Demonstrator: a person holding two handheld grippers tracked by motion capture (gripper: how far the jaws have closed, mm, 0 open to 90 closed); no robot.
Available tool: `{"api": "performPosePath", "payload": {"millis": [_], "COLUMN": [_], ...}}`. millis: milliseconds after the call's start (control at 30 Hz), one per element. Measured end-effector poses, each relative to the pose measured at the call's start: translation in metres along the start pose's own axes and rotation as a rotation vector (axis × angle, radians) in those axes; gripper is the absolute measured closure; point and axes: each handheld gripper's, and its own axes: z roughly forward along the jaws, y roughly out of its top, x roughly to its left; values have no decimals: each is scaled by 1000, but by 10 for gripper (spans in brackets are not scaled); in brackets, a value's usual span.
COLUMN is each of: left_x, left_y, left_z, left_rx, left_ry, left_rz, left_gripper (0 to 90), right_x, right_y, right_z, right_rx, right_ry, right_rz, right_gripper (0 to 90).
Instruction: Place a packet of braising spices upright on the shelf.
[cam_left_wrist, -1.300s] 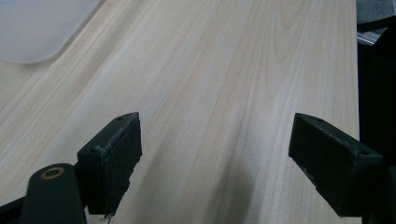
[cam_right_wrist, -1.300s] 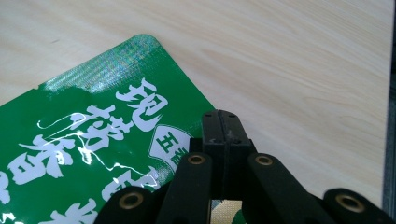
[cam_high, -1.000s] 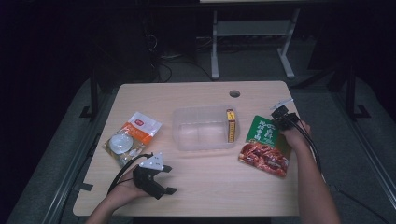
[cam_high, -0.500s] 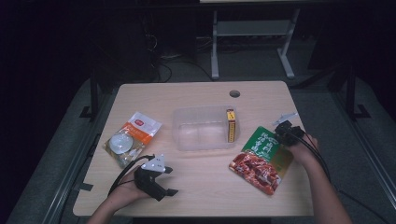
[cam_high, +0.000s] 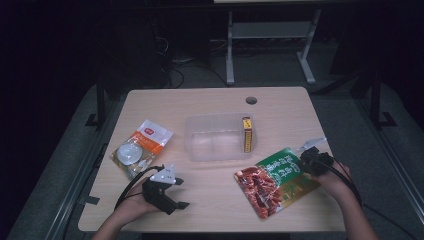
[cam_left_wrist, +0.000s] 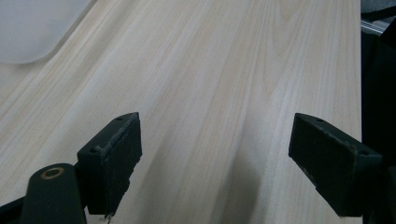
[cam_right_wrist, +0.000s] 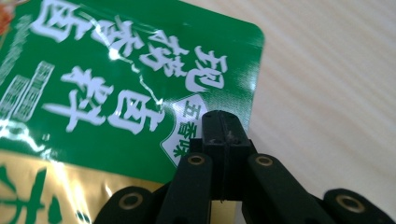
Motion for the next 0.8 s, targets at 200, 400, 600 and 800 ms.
{"api": "performPosePath", "payload": {"millis": [200, 400, 600, 800], "left_x": [-1, 1, 2, 2], "left_y": [0, 1, 4, 5], "left_z": [0, -1, 1, 3], "left_rx": [-2, 4, 4, 3], "left_ry": [3, 0, -5, -10], "left_rz": [1, 8, 13, 18], "left_gripper": [168, 168, 168, 168], "right_x": [18, 39, 57, 75], "right_y": [-9, -12, -8, 1], "right_z": [-9, -16, -16, -14], "right_rx": [7, 4, -12, -14], "right_ry": [33, 76, 125, 171], "right_rz": [-20, -52, -87, -140], "right_gripper": [900, 900, 900, 900]}}
